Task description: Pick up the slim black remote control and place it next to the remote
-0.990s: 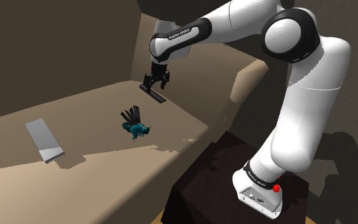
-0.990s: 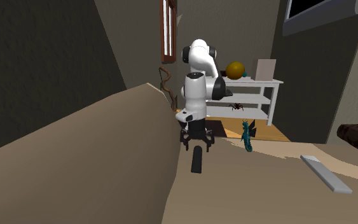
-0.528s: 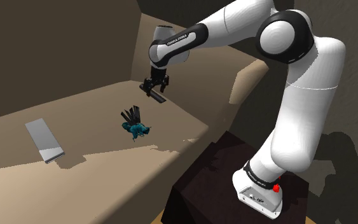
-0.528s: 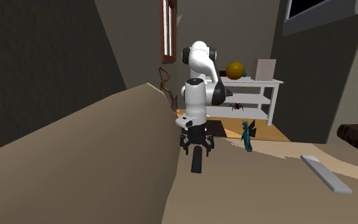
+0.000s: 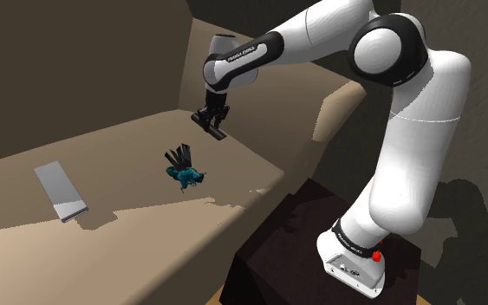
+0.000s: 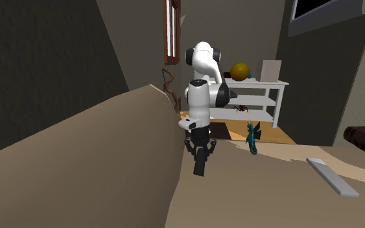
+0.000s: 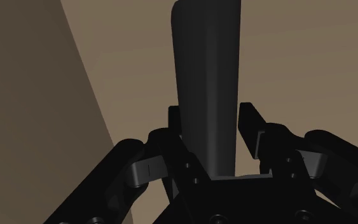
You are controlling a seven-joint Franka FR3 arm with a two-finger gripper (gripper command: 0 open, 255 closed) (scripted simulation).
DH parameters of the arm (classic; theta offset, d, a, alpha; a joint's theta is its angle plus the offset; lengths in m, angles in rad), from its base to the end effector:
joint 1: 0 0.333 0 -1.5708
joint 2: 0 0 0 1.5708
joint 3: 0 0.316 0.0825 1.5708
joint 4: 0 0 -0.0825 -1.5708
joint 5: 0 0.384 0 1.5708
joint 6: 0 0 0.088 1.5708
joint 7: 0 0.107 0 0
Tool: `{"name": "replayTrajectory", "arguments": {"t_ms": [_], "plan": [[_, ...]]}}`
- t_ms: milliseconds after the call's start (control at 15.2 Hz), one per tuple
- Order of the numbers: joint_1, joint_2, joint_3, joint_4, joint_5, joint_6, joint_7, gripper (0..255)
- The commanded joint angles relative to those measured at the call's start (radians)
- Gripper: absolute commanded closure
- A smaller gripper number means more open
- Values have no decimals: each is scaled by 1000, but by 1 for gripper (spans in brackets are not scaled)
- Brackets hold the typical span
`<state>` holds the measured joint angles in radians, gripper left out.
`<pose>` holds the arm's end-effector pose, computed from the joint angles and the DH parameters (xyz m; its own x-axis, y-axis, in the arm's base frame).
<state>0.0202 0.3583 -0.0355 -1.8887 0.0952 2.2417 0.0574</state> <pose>0.6267 -0.0056 0.3168 0.9916 -0.1292 -0.0101 -0.1296 -0.9897 -0.0613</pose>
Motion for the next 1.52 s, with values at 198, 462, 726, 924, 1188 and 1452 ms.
{"name": "replayTrajectory", "arguments": {"t_ms": [198, 462, 726, 924, 1188, 1452], "plan": [[2, 4, 2, 0, 1, 1, 1, 255], [2, -14, 1, 4, -1, -21, 2, 255], [2, -41, 0, 23, -5, -66, 7, 255], [2, -59, -1, 39, -7, -101, 10, 255], [3, -81, -2, 64, -10, -147, 14, 255], [3, -100, -3, 90, -13, -193, 18, 255]]}}
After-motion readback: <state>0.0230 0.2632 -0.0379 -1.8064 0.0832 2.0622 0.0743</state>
